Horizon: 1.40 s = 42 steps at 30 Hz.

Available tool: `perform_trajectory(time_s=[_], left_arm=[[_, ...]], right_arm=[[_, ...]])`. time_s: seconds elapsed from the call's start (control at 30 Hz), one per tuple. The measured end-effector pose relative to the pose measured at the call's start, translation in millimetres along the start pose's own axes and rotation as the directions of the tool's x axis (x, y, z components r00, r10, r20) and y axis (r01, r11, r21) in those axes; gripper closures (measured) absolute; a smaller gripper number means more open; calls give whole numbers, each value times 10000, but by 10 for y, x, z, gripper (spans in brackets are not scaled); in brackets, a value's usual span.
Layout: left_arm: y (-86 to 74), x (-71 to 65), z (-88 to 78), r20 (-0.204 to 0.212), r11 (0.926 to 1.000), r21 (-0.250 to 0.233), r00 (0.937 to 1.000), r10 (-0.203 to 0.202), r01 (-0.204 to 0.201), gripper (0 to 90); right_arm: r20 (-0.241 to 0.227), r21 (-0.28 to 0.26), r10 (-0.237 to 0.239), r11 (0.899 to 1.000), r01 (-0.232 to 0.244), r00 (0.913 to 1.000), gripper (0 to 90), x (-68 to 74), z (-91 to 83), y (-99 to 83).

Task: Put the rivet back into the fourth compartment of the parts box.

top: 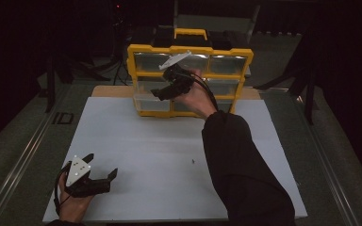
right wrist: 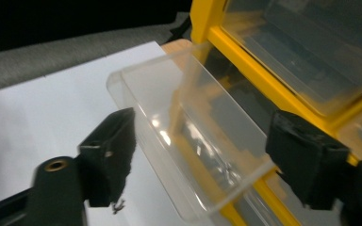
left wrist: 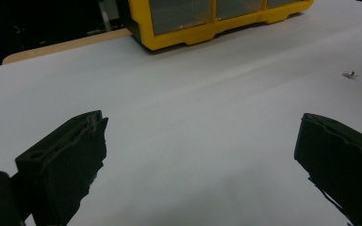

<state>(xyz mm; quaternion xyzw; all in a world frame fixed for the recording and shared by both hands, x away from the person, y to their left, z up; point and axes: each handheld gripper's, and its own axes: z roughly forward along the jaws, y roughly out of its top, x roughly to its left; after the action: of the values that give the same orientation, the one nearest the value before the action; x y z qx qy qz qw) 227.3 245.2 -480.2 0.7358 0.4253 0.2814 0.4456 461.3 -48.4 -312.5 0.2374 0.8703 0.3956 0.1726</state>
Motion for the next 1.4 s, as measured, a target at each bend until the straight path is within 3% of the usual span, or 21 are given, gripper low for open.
perform_trajectory(time_s=[0.27,0.57,0.9,1.17,1.4], left_arm=[[1,0,-2,-10,10000,-8,10000,6,-6,33],[0,3,-3,-15,10000,-10,10000,0,0,33],[1,0,-4,-26,10000,-39,10000,-21,21,32],[1,3,-7,-15,10000,-60,10000,-51,51,32],[1,1,-2,-23,10000,-41,10000,-29,29,32]], right_arm=[[233,644,-333,9974,318,9992,210,11,-124,-98],[104,1667,-762,9833,734,9970,193,36,-160,-268],[-344,2962,-1714,9392,1739,9846,187,177,-154,-525],[-762,3830,-1778,9033,1934,9811,184,234,-102,-745],[-1055,4264,-1682,8827,1974,9801,188,258,-63,-952]])
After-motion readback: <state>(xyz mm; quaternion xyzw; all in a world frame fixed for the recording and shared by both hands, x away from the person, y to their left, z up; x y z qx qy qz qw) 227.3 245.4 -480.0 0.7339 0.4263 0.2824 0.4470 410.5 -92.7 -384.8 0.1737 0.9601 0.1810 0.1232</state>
